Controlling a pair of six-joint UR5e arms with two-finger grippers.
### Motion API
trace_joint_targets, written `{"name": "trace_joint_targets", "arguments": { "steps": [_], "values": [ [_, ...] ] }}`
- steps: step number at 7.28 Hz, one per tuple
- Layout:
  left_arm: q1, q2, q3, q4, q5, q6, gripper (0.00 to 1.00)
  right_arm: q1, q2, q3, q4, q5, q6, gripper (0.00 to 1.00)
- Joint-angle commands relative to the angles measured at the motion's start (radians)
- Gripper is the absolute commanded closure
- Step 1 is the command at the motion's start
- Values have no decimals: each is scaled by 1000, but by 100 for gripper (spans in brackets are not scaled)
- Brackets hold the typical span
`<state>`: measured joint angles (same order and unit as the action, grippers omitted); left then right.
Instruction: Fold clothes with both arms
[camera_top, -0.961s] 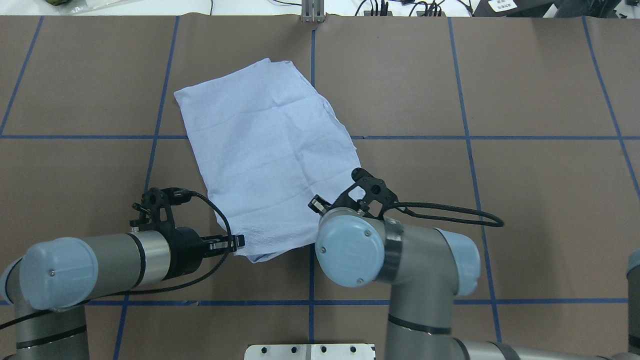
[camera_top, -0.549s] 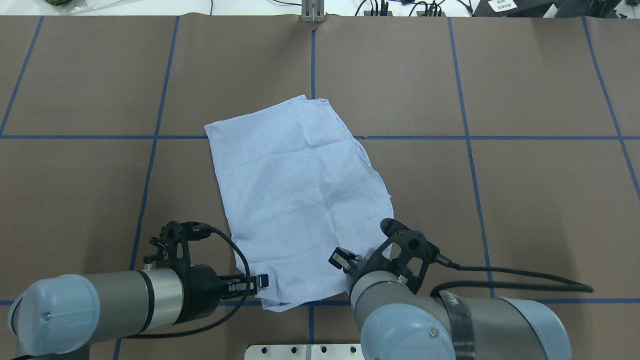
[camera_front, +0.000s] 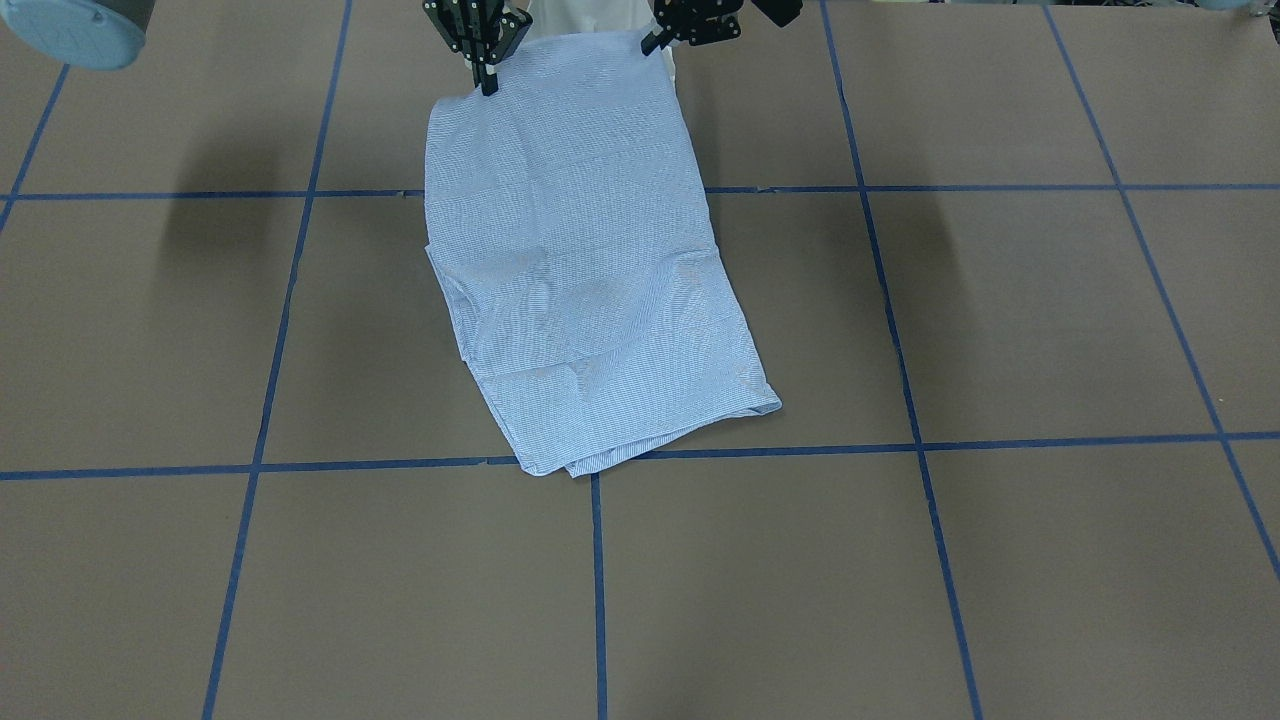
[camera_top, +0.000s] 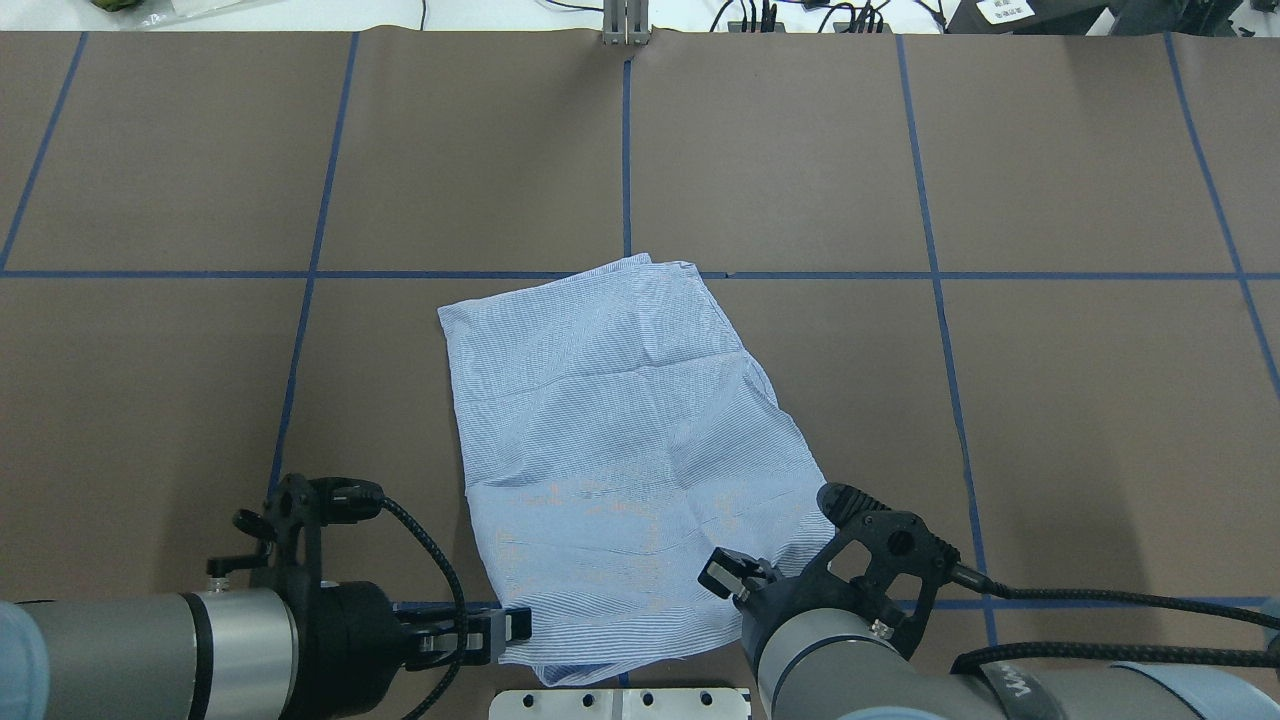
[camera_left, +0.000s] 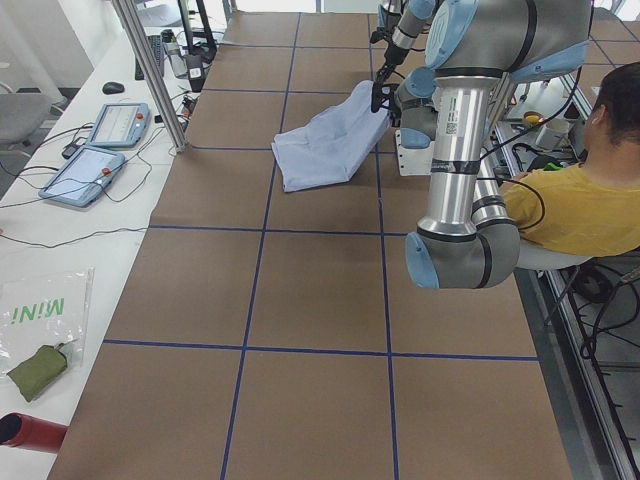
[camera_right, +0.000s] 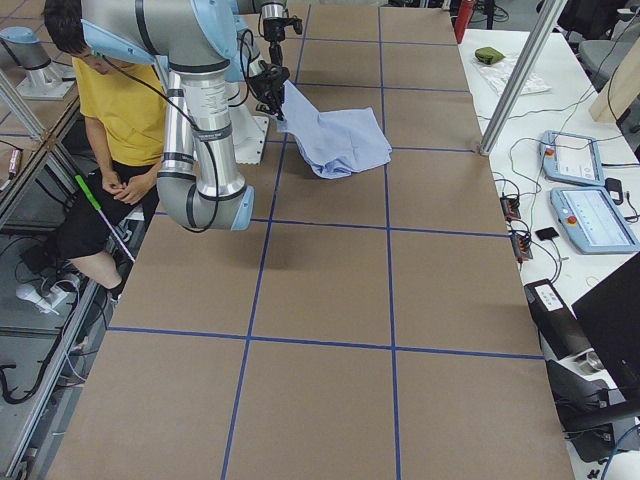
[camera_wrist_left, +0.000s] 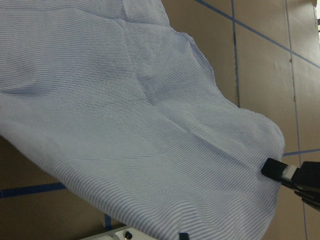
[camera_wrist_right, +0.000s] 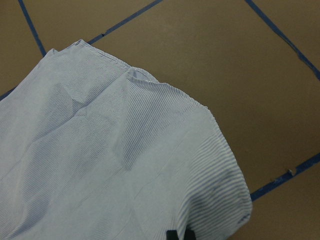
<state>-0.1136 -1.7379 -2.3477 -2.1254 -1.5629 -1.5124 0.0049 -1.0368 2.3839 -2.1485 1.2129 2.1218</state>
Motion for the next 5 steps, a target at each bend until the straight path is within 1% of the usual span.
{"name": "trace_joint_targets", "arguments": {
  "steps": [1,3,4,5],
  "values": [
    [-14,-26,-36,88,-40,0,100,74,87,-70,-8,7,-54,100],
    [-67,-35,-25,111,-43,4,100,160,107,-97,2,20,-127,100],
    [-99,-41,-15,131,-43,6,100,202,141,-154,12,22,-149,100],
    [-142,-52,-6,134,-43,12,100,240,156,-229,89,22,-181,100]
  ]
}}
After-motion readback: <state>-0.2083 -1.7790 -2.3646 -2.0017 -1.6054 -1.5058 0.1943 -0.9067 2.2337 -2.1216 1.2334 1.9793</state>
